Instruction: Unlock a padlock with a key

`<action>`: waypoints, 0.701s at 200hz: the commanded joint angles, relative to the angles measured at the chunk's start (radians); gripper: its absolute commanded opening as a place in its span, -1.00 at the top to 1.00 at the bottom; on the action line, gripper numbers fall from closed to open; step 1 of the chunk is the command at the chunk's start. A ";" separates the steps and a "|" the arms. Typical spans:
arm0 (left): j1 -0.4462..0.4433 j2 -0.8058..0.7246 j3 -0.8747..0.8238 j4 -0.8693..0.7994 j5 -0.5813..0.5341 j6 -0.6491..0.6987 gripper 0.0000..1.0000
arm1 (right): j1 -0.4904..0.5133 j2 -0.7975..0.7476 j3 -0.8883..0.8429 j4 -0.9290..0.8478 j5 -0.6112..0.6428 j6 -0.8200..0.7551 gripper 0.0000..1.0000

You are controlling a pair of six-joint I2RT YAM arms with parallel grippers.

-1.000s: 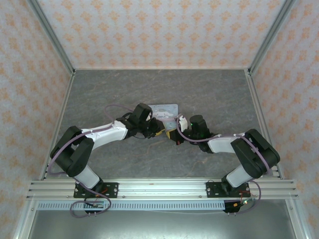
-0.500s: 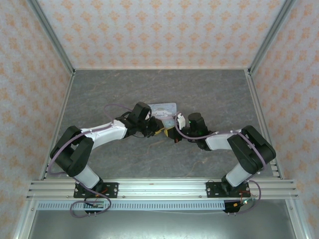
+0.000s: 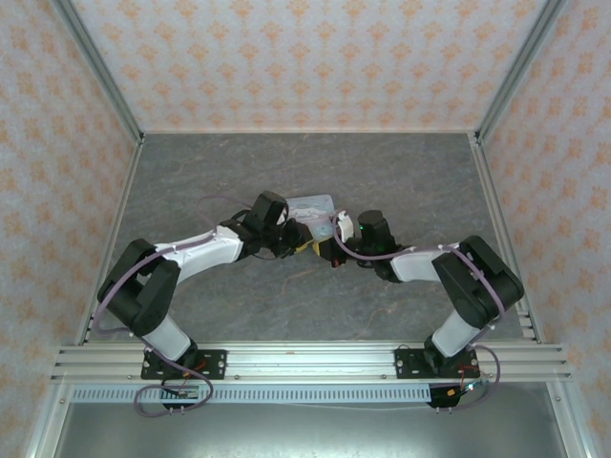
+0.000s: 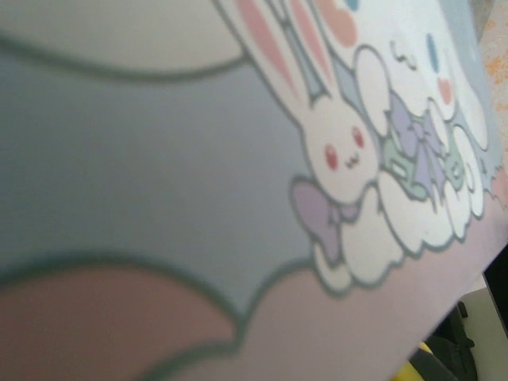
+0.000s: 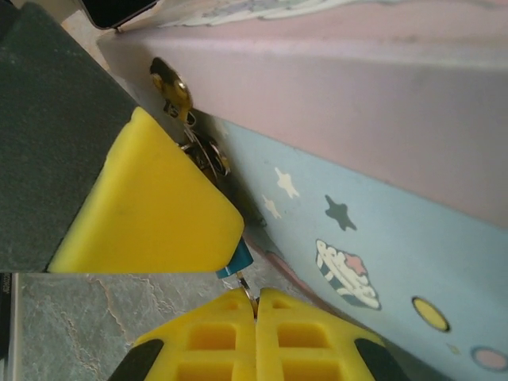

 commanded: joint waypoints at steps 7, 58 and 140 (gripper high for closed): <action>-0.038 0.066 0.010 0.050 0.034 0.023 0.70 | 0.013 0.022 -0.037 0.191 -0.015 0.043 1.00; -0.037 0.107 -0.004 0.100 0.001 0.023 0.17 | 0.014 0.092 -0.096 0.319 0.031 0.161 1.00; -0.008 -0.025 -0.093 0.092 -0.068 0.008 -0.38 | 0.013 0.100 -0.125 0.332 0.036 0.270 1.00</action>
